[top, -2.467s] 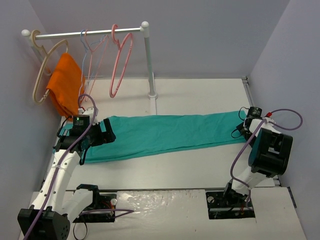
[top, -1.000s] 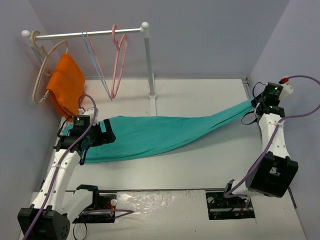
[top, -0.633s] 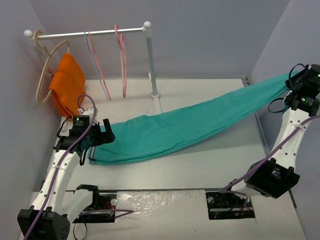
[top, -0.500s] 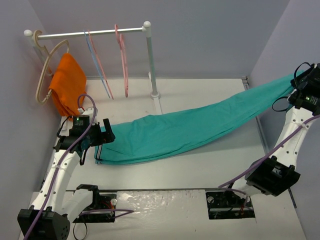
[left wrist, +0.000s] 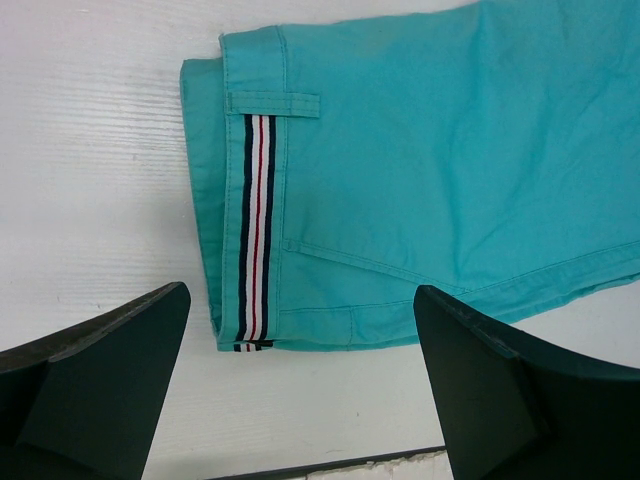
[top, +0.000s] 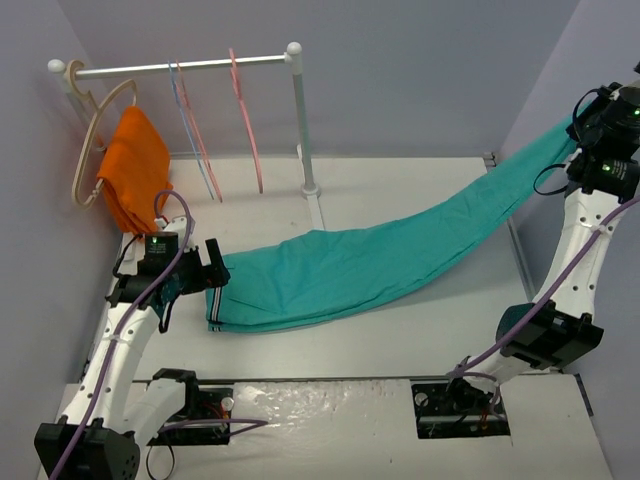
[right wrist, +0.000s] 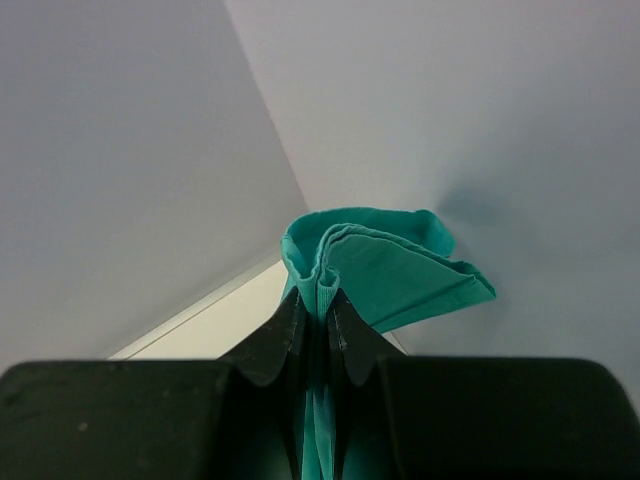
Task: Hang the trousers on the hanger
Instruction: Fold the trousers at the center of the board.
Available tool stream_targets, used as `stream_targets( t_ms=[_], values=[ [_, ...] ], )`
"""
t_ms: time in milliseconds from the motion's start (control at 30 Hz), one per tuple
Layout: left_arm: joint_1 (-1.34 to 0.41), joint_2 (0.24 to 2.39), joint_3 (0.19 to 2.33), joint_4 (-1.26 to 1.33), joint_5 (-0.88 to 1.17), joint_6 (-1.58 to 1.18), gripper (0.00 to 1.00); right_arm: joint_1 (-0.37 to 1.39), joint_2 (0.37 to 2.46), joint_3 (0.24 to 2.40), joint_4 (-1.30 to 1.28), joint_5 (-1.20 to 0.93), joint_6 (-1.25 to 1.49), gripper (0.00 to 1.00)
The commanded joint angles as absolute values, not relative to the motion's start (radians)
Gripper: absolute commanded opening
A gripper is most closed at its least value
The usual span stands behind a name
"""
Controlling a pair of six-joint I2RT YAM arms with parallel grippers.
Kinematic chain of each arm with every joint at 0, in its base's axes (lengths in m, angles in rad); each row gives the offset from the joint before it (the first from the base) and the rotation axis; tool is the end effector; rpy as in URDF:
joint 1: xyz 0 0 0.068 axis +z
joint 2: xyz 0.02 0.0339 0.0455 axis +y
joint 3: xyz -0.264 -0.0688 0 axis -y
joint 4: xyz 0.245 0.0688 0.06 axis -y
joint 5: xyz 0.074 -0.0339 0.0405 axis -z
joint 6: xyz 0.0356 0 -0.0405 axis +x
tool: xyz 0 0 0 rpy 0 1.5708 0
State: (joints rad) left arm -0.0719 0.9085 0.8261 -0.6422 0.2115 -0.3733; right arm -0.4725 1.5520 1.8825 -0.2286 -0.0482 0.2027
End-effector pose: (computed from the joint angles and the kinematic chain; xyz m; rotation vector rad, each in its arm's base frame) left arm 0.1872 -0.0210 0.2892 -0.2385 2.3090 -0.4705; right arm 0.3002 -0.1515 0.5249 0.4502 1.4011 -0.1840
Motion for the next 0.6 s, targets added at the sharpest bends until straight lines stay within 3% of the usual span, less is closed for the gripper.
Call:
stream_targets(
  t_ms=[0, 567],
  values=[
    [-0.071, 0.9, 0.842, -0.617, 0.207, -0.365, 0.94, -0.423, 1.551, 1.986, -0.144, 0.056, 0.096, 0.0],
    [-0.072, 0.907, 0.842, -0.622, 0.197, -0.367, 0.94, -0.425, 1.601, 2.176, -0.084, 0.145, 0.07, 0.0]
  ],
)
